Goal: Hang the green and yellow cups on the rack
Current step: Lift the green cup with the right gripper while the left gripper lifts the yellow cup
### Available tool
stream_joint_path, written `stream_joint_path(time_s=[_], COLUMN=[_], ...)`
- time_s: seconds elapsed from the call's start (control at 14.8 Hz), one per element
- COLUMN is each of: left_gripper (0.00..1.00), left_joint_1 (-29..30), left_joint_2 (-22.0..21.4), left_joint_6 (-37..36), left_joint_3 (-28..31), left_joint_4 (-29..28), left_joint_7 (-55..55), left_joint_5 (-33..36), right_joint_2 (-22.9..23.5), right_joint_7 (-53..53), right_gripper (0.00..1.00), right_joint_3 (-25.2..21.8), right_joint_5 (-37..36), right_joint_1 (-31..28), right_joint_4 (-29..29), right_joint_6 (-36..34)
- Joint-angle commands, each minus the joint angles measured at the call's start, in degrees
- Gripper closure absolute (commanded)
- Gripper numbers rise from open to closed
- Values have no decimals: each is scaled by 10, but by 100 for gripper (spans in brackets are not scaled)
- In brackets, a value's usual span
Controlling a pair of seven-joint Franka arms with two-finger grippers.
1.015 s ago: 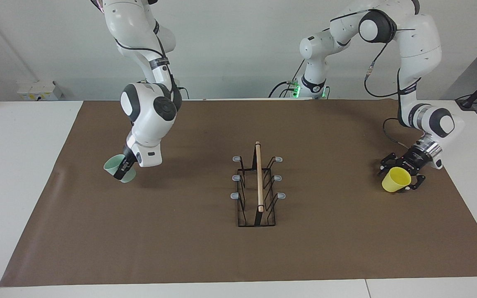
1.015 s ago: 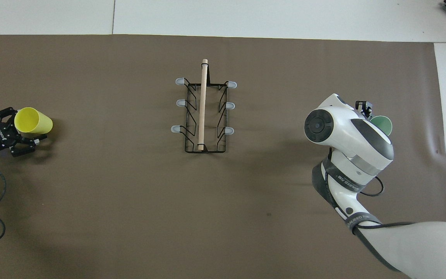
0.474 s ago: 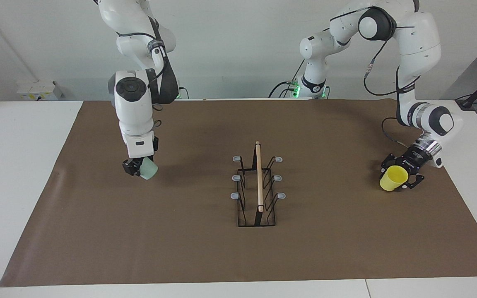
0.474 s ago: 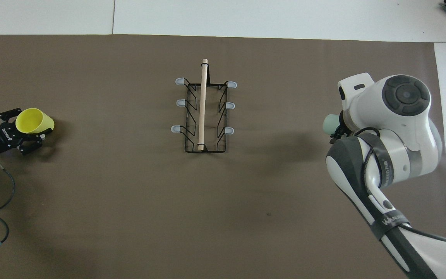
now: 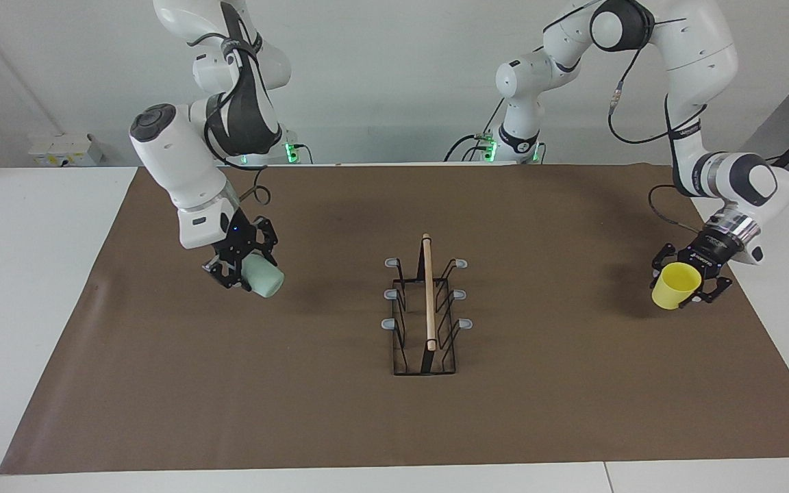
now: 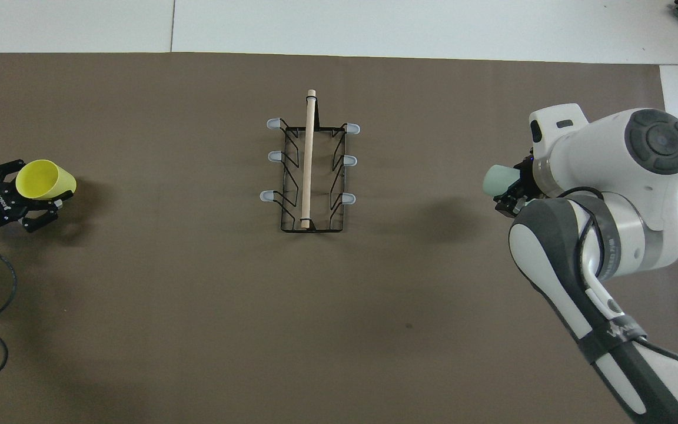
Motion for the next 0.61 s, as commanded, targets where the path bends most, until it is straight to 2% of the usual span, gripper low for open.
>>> stream_joint_path(time_s=[0.0,0.2,0.41,0.54], left_gripper=[100,100,100,100], left_joint_1=[10,4,4,2], left_joint_2=[-41,-86,-132,-150], left_joint_6=[-9,4,35,82], left_joint_3=[-7,-28,-67,-105], left_joint_4=[-4,9,8,11], left_joint_7=[8,1,-19,-61], left_joint_5=[53,157,246,304], right_joint_2=[-22,-35,-64,-75], right_joint_7=[-38,-142,-264,-311], right_gripper=[100,100,100,100], right_joint_3=[5,4,3,3], right_joint_5=[92,244,409,474], right_joint_1=[-9,-15,-26,-28], right_joint_4=[-14,-23,-66,-86], right_joint_6=[20,20,21,21])
